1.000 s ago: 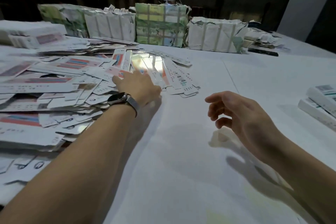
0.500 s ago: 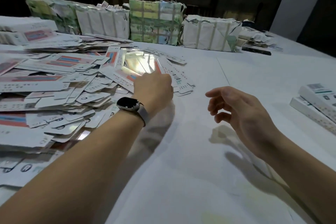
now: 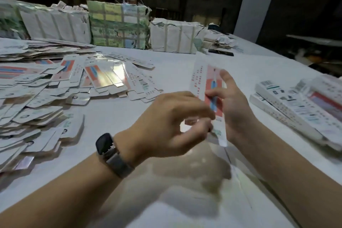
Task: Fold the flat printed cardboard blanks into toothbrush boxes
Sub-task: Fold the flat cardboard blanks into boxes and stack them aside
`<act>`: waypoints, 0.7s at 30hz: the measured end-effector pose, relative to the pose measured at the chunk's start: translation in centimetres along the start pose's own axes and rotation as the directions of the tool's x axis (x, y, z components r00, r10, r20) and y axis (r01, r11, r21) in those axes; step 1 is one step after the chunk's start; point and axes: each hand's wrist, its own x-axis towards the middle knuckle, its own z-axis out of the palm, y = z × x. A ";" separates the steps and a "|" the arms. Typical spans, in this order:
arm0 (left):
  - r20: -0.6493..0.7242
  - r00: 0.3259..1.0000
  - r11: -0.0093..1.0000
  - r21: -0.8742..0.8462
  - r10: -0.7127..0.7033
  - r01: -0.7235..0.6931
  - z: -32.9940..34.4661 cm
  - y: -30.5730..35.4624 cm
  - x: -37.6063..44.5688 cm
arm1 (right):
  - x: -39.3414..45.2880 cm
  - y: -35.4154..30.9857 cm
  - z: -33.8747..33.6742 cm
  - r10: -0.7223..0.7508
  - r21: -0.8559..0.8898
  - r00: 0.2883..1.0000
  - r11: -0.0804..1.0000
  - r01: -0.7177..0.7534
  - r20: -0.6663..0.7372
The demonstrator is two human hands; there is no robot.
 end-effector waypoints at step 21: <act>0.475 0.715 0.097 -0.795 -0.513 0.598 -0.3 0.8 0.5 | -1.3 -0.3 0.9 -0.607 -0.615 0.767 0.529 0.585 0.206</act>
